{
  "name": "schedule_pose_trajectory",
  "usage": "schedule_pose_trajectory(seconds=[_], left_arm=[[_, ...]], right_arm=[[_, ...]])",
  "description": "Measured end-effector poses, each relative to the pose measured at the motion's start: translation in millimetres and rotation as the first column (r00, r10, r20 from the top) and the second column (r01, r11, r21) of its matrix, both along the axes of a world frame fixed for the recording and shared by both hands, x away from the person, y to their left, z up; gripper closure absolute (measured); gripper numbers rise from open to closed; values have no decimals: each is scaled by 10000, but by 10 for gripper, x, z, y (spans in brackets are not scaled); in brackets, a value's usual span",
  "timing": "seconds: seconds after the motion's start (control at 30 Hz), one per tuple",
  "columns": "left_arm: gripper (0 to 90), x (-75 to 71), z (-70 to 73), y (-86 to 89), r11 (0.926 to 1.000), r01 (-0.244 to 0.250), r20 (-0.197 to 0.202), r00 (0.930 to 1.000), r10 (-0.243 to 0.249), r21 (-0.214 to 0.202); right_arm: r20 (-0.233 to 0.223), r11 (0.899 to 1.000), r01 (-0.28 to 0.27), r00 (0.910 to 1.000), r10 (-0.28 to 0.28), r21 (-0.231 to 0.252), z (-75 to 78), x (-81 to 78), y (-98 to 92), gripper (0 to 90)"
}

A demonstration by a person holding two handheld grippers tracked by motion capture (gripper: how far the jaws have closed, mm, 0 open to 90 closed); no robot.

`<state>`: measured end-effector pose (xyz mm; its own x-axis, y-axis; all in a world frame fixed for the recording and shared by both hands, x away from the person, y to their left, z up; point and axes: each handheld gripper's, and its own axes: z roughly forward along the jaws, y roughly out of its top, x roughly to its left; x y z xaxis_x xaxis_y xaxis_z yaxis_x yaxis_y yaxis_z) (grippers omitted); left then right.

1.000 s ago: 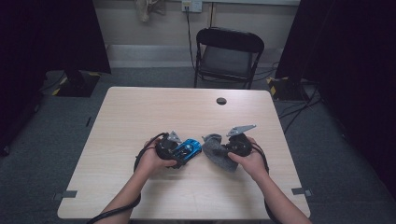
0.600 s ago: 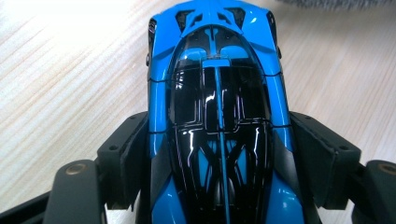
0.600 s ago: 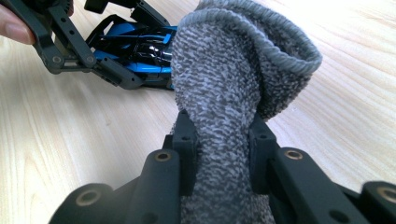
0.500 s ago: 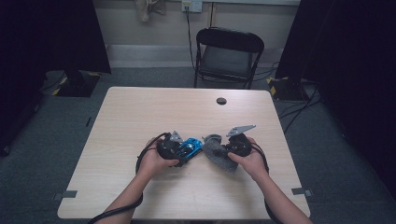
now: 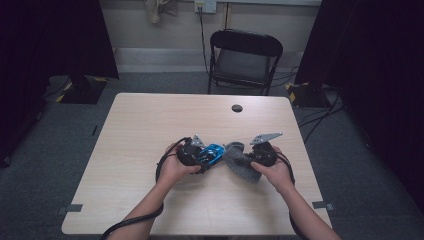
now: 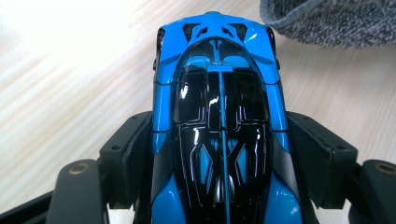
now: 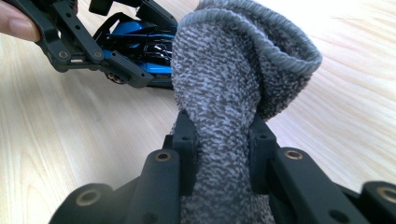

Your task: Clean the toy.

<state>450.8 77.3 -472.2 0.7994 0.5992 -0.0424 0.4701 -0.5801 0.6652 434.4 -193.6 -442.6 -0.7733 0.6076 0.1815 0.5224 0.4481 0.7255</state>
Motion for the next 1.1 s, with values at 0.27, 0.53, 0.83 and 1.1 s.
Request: schedule_pose_trajectory(seconds=[0.27, 0.53, 0.83, 1.1], left_arm=[[272, -19, -42, -289, 9992, 353, -80, 9994, -351, 192], [272, -73, -42, -410, 9986, 265, -34, 9996, -264, 454], [272, -112, -41, -449, 9988, -50, -41, 10000, 52, 481], [271, -176, -46, -452, 9982, -254, -36, 9997, 256, 547]], right_arm=[[105, 9997, 256, 9996, -256, -4, 53, -8, -155, 716], [145, 9992, 389, 9991, -389, -8, 74, -9, -221, 717], [183, 9994, 355, 9992, -355, 21, 85, 0, -180, 716], [155, 9994, 324, 9994, -323, -77, 72, 3, -170, 717]])
